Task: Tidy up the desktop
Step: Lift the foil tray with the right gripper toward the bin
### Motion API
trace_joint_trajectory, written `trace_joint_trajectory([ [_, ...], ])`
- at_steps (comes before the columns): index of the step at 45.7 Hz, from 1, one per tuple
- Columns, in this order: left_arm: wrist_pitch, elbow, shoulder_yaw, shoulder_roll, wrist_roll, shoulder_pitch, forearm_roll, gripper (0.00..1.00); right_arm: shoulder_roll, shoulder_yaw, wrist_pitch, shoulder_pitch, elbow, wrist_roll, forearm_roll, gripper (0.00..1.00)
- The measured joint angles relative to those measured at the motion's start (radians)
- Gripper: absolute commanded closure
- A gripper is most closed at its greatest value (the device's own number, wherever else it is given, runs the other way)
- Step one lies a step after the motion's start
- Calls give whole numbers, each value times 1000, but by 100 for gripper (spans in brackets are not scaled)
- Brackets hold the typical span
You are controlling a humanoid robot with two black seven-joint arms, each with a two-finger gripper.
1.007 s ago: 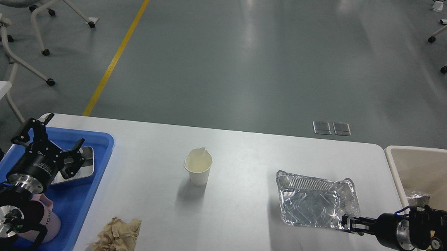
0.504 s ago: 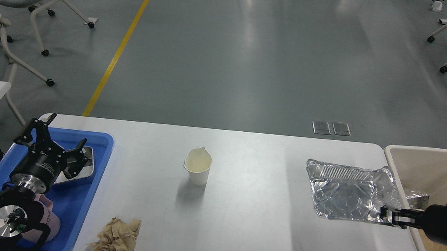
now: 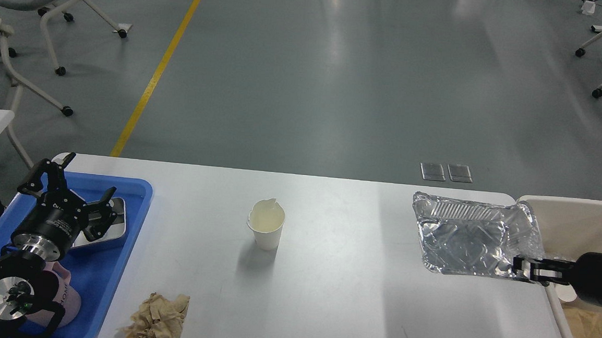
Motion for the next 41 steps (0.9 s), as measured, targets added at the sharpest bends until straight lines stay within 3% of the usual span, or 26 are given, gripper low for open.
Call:
trace_joint_trajectory([
  [41,65,-1,0,-9,-4,-4,79,4,387,-379,20,416,-219,-8,8,100],
])
